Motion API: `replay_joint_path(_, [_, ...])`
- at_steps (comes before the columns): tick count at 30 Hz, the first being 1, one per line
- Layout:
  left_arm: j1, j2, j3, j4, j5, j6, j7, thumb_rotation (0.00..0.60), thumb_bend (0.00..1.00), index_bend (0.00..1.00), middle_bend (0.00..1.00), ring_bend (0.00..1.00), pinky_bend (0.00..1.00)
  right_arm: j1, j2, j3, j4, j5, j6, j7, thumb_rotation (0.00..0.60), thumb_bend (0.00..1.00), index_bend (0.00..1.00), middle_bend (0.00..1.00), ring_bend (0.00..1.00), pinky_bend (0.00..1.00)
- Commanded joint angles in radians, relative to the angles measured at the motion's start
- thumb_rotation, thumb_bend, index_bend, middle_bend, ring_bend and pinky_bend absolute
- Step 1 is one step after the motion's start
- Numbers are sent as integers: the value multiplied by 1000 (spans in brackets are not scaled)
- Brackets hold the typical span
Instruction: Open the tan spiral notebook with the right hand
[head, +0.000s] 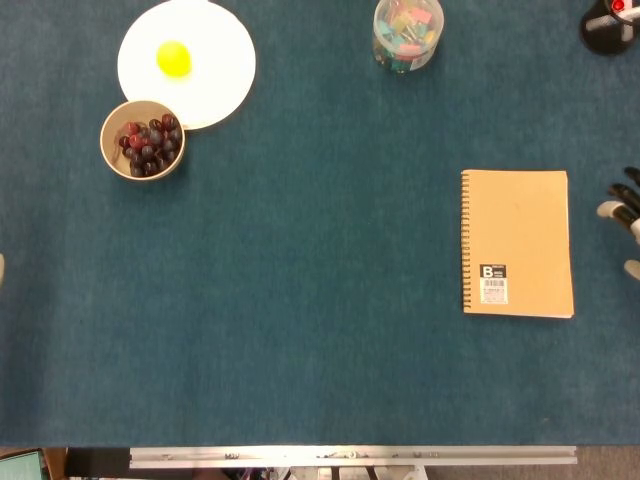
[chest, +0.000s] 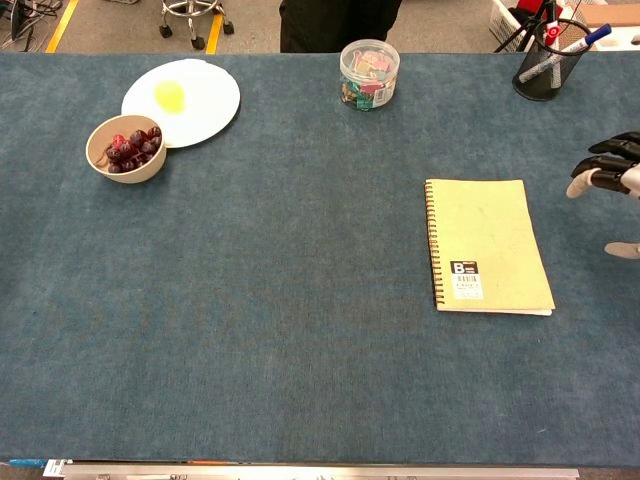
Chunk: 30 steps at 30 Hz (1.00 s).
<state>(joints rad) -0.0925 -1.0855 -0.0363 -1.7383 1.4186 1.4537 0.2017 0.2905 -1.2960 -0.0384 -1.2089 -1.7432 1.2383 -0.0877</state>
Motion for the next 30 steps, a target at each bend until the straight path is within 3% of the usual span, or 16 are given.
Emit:
replay_joint_path(1, [2,1,2,1,-2,-1,-7,600,357,0,0,0,69,22,-79,-11,96,-13,-14,-12,600,88,339,249,116,113])
replay_joint_path(13, [6,7,2,7,-4,-4,-25,600,357,0,0,0,69,69,-237,-26,312,-21,-23,33,600,88,336,249,116,112])
replay_joint_path(30, [11,21,5,5,-10,-11,-45,600,357,0,0,0,70,115,-325,-39,420,-20,-3,56,600,90,336,249,116,112])
